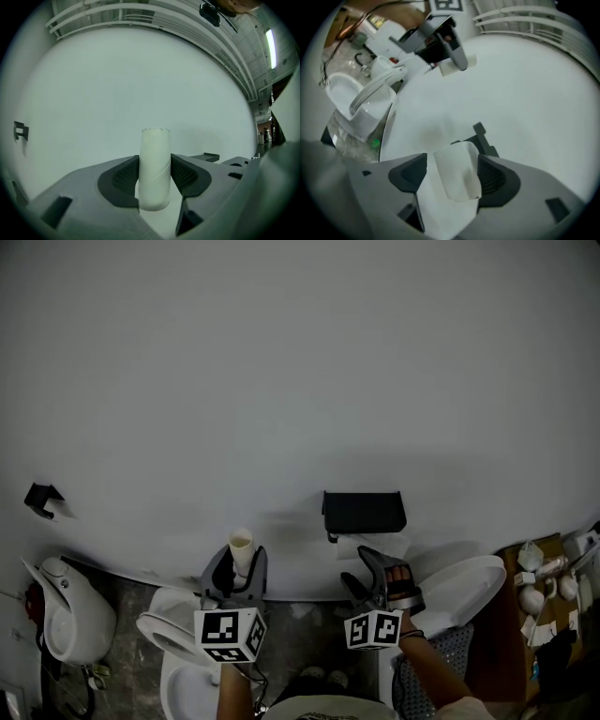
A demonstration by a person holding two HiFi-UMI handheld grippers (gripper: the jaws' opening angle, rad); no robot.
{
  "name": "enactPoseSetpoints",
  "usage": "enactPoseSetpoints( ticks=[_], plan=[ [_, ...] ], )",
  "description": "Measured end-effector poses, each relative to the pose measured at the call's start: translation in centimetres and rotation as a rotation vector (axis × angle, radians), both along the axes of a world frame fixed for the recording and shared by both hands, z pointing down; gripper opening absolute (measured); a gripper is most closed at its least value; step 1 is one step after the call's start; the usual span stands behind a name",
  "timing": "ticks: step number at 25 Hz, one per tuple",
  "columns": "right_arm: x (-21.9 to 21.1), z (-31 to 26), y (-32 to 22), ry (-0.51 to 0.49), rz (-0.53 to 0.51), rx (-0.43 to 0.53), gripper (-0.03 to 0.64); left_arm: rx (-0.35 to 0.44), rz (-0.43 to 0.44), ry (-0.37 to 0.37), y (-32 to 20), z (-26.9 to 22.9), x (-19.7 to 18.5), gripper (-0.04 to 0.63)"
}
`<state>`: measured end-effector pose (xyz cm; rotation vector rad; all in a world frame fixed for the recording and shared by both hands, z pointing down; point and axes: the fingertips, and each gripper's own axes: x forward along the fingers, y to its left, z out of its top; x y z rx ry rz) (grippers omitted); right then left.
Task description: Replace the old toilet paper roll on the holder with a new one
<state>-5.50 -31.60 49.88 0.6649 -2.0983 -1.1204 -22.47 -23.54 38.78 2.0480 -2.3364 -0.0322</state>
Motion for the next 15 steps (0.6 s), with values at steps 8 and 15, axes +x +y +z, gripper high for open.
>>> enactPoseSetpoints(
  ticks=[8,15],
  plan=[
    [6.0,-10.7,-0.1,-0.725,0.137,-0.291,0.145,0.05,0.074,0.002,-2.7,-2.3,2.9,0.202],
    [11.9,-16.0,-3.3,-1.044,0.282,-0.24,0.074,0.077,0.104,0.002,-4.2,-3.7,5.3,0.202]
  ],
)
